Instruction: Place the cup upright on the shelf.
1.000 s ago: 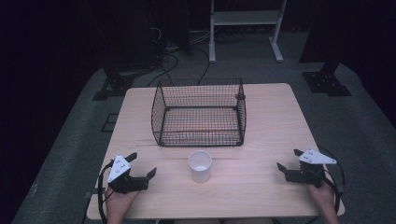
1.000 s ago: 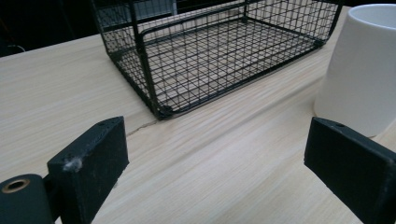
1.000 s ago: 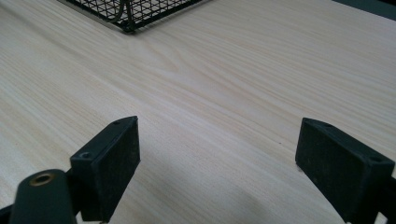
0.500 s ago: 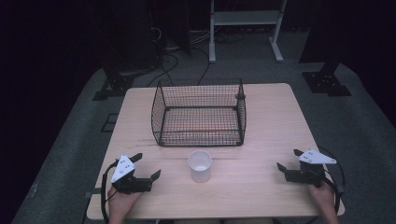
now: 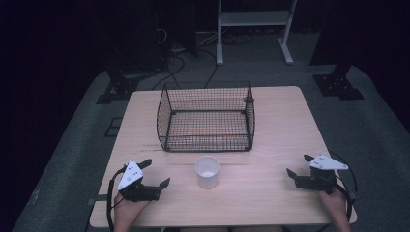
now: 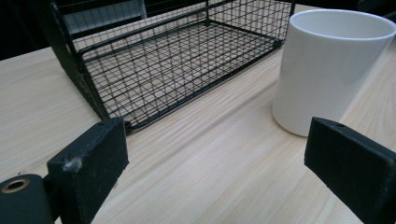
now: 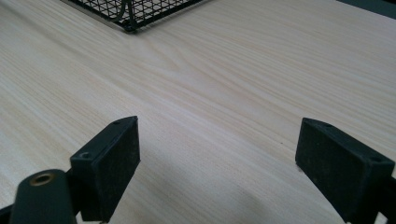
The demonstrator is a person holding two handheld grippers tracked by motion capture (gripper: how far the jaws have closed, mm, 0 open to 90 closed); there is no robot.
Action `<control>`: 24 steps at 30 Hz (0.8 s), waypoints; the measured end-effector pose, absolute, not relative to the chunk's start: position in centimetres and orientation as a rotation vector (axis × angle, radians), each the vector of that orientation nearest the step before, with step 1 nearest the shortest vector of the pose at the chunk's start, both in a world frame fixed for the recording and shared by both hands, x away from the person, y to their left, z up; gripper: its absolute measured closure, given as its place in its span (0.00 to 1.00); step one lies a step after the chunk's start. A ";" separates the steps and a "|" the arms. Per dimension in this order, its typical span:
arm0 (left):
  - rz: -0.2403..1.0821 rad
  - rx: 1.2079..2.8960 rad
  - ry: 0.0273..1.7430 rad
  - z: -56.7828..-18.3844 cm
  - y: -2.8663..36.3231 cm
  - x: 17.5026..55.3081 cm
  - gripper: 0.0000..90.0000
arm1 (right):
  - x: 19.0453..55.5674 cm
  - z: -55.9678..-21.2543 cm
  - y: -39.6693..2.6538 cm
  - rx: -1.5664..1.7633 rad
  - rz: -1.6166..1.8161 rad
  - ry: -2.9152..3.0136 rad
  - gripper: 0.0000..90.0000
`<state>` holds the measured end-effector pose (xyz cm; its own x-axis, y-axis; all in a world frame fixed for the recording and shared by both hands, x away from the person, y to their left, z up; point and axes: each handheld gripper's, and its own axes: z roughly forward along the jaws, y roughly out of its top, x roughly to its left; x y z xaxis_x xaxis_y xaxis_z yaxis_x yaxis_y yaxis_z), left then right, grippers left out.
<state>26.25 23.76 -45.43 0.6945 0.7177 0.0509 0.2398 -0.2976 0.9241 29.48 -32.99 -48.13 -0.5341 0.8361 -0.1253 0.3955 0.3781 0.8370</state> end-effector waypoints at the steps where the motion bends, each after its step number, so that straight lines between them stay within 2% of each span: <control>1: 0.571 1.863 0.741 -45.4 23.6 26.2 0.04 | 29.5 -48.1 -33.0 1.056 1.058 2.098 0.15; 13: 0.496 1.910 0.713 -45.2 22.9 26.3 0.04 | 29.5 -48.1 -33.0 1.057 1.061 2.098 0.15; 24: 0.453 1.934 0.621 -44.8 21.2 26.1 0.03 | 29.5 -48.1 -33.0 1.056 1.062 2.099 0.15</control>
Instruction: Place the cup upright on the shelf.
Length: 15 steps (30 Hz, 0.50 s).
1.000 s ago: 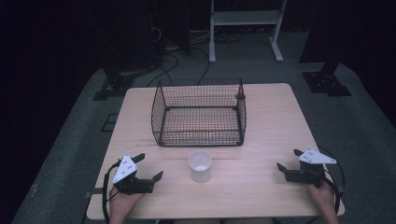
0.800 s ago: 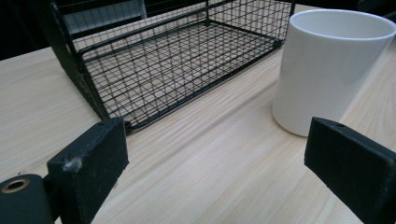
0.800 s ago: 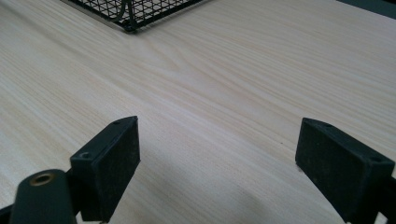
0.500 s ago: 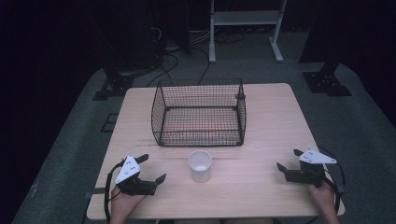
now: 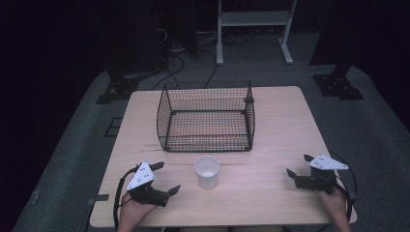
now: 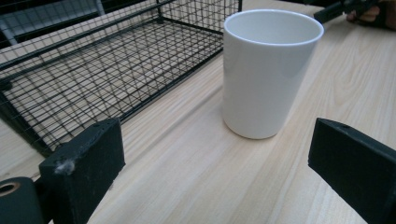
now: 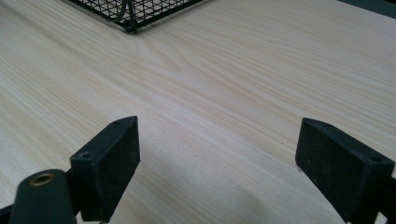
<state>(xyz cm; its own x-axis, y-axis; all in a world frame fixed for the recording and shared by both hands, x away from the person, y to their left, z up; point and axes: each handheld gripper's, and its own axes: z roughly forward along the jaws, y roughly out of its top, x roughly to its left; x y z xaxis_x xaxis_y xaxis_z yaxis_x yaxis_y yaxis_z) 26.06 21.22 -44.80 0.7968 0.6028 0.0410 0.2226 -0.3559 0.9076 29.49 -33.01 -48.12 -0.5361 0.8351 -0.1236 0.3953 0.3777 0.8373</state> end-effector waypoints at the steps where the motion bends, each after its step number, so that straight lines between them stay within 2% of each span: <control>1: 0.452 1.944 0.618 -44.8 21.0 26.1 0.03 | 29.5 -48.1 -33.0 1.056 1.062 2.099 0.15; 15: 0.387 2.001 0.547 -44.1 18.9 26.1 0.03 | 29.5 -48.1 -33.0 1.060 1.056 2.095 0.15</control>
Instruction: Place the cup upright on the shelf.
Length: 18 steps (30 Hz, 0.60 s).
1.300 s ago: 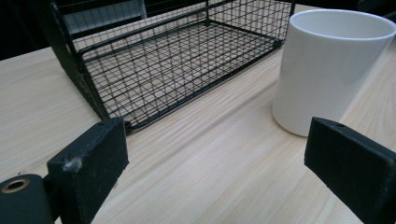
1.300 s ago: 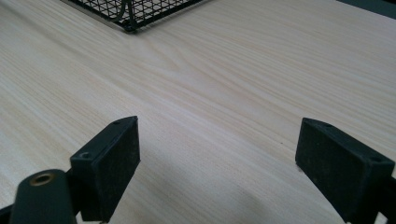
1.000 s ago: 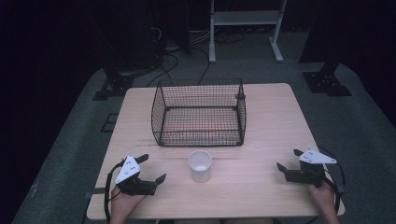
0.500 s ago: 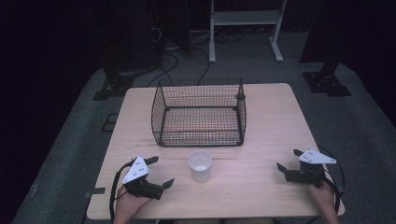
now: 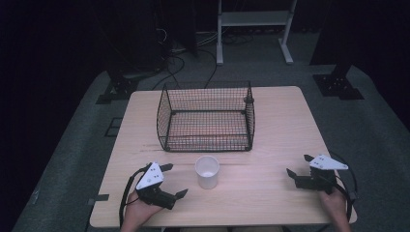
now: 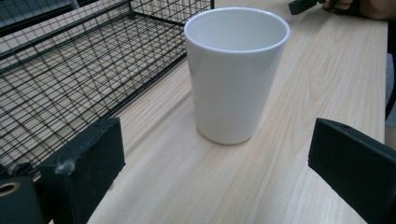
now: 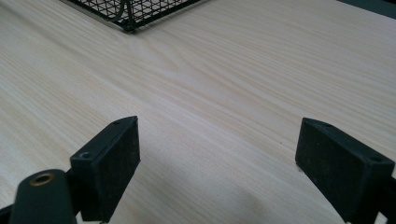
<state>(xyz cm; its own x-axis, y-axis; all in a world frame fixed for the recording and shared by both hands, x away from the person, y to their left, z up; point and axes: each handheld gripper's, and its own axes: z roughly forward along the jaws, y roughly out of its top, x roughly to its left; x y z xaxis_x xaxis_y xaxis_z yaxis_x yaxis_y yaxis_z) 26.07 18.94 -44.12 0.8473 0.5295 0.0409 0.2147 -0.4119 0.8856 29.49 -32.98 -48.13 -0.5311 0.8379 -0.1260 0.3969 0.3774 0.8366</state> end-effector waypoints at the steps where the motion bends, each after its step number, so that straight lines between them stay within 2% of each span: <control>1: 0.387 2.001 0.547 -44.1 18.9 26.1 0.03 | 29.5 -48.1 -33.0 1.060 1.056 2.095 0.15; 18: 0.327 2.098 0.489 -43.7 15.8 27.4 0.03 | 29.5 -48.1 -32.9 1.054 1.049 2.094 0.15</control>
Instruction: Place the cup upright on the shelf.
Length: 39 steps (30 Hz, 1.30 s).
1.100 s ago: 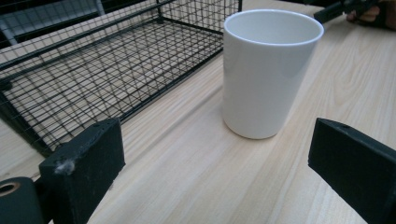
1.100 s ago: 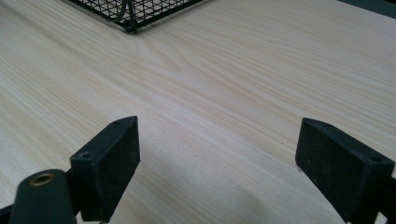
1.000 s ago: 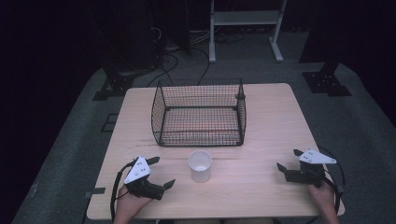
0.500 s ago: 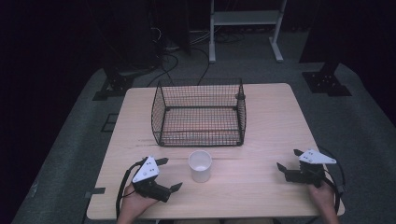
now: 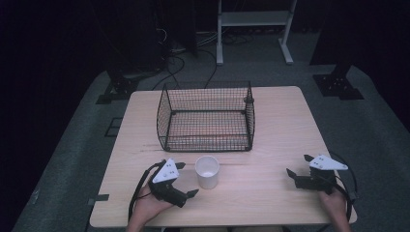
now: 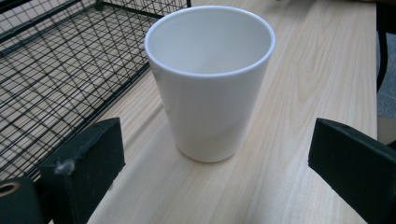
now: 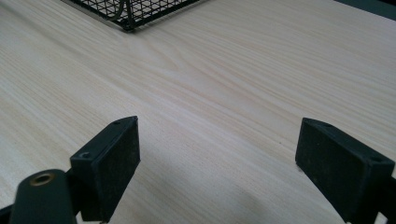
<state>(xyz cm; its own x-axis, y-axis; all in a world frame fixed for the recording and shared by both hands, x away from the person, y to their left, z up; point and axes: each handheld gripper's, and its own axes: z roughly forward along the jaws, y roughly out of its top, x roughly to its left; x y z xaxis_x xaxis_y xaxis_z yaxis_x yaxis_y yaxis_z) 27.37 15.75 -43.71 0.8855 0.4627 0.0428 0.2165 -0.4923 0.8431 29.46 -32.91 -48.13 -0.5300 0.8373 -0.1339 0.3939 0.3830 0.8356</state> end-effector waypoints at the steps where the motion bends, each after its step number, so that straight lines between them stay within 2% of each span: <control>1: 0.322 2.108 0.491 -43.7 15.4 27.5 0.03 | 29.5 -48.1 -32.9 1.054 1.049 2.094 0.15; 32: 0.215 2.247 0.462 -43.8 10.7 30.8 0.04 | 29.4 -48.1 -32.9 1.046 1.054 2.098 0.15; 39: 0.242 2.282 0.445 -43.6 10.3 31.2 0.13 | 29.4 -48.1 -32.9 1.047 1.056 2.097 0.15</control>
<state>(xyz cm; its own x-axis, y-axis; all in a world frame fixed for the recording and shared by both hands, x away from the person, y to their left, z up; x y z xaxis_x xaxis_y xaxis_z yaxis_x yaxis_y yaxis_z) 31.15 10.25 -43.62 0.9205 0.3891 0.0342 0.2401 -0.6327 0.7362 29.42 -32.91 -48.13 -0.5358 0.8337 -0.1332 0.3895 0.3841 0.8371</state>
